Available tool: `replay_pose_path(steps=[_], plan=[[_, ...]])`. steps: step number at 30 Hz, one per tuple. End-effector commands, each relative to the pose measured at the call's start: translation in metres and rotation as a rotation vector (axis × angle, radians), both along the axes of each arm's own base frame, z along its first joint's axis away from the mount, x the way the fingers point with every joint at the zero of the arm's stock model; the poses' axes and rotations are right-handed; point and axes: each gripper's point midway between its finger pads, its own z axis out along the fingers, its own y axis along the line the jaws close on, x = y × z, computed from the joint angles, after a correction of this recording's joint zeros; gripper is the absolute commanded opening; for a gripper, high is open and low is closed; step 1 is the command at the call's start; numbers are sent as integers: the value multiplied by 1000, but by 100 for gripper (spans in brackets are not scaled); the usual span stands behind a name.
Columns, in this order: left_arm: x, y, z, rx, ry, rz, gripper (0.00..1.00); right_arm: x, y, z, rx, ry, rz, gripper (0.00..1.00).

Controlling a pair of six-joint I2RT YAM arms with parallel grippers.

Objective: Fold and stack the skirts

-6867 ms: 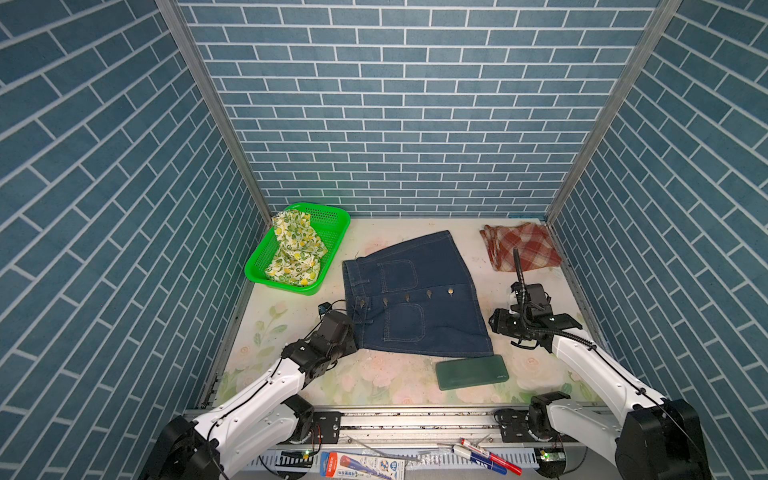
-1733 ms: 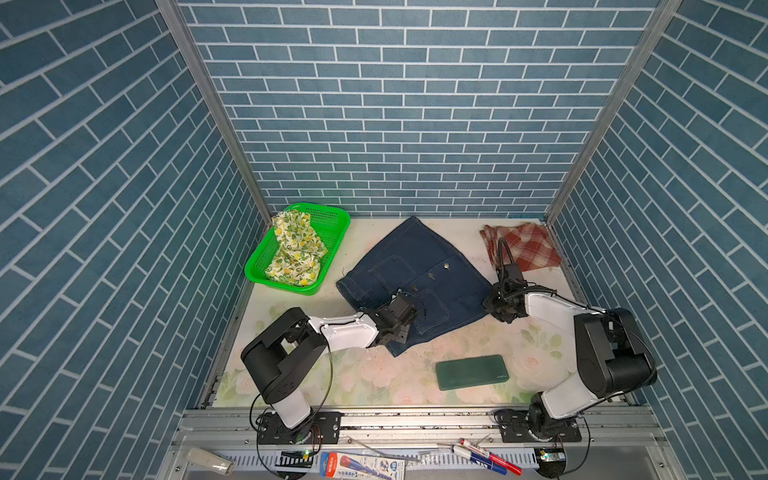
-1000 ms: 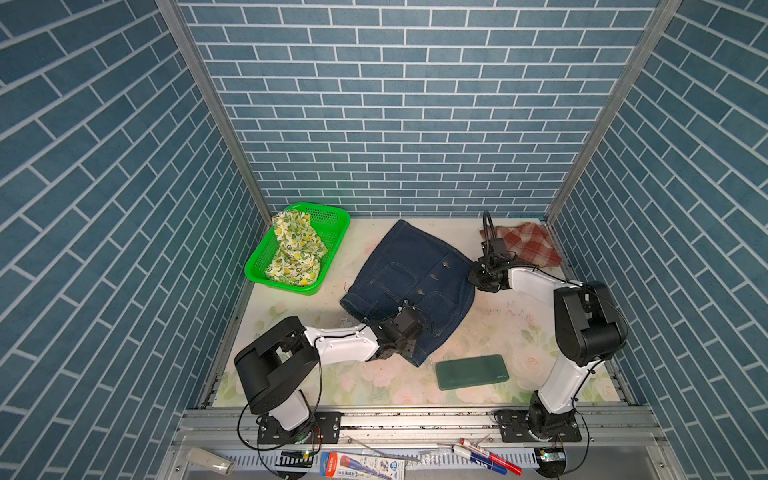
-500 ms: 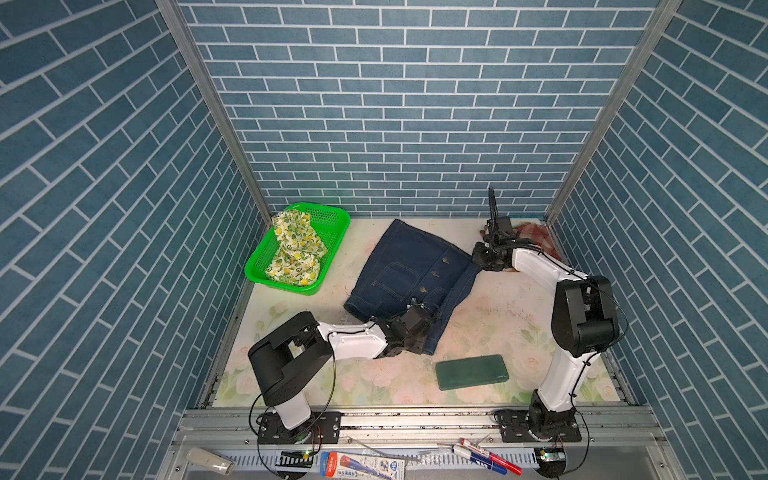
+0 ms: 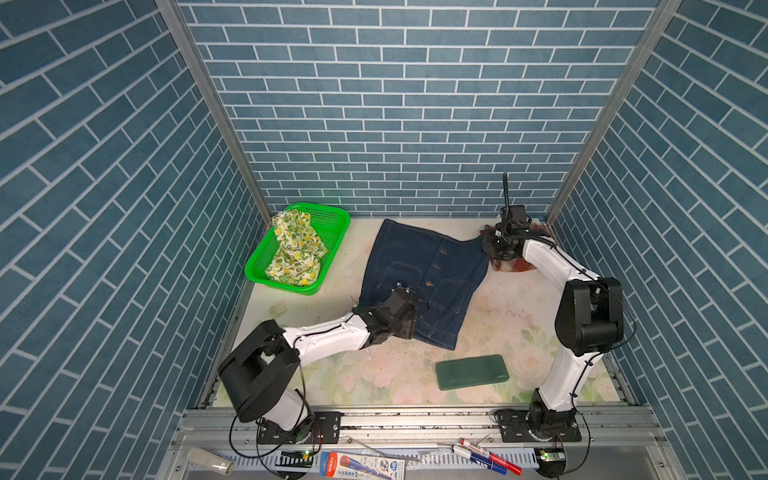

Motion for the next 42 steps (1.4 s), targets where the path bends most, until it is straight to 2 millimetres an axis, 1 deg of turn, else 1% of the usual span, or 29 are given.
replay_pose_path(steps=[1,3,5,8,9,12,14,15,16,17,20,23,27,28,29,30,32,36,40,42], plan=[[4,54,-18,138,1,100,70,9,-1,37,-21,-82,32,0],[11,66,-25,142,-8,134,69,10,1,38,-17,-76,36,0],[17,78,-37,174,-9,168,66,12,5,41,-9,-74,43,0],[22,83,-56,188,21,185,60,15,13,47,-5,-81,53,0],[23,82,-62,198,29,182,56,15,16,49,-8,-79,58,0],[22,78,-77,192,61,170,30,17,29,55,-16,-77,77,0],[20,73,-82,167,73,160,17,18,38,59,-21,-74,88,0],[21,69,-80,144,71,160,10,19,42,61,-30,-72,93,0],[13,73,-88,146,89,157,4,20,47,62,-35,-70,99,0],[10,73,-88,136,91,159,0,20,53,64,-37,-68,107,0],[-2,73,-94,98,108,153,0,22,73,68,-40,-68,136,0],[-15,68,-98,68,116,144,0,24,98,71,-33,-65,164,0],[-32,51,-102,37,120,105,0,28,141,74,-17,-70,217,0],[-36,46,-103,31,122,93,0,28,154,77,-7,-74,231,0],[-39,41,-104,26,122,85,0,30,167,67,-5,-58,244,0],[-41,39,-106,21,124,81,0,31,179,67,3,-57,252,0],[-44,32,-107,7,124,75,0,32,208,65,42,-58,282,0],[-49,30,-111,-1,129,70,0,31,262,60,151,-74,323,0],[-51,32,-109,-5,121,74,0,23,318,54,301,-91,404,0],[-51,32,-108,-6,119,74,0,20,335,53,351,-105,440,1]])
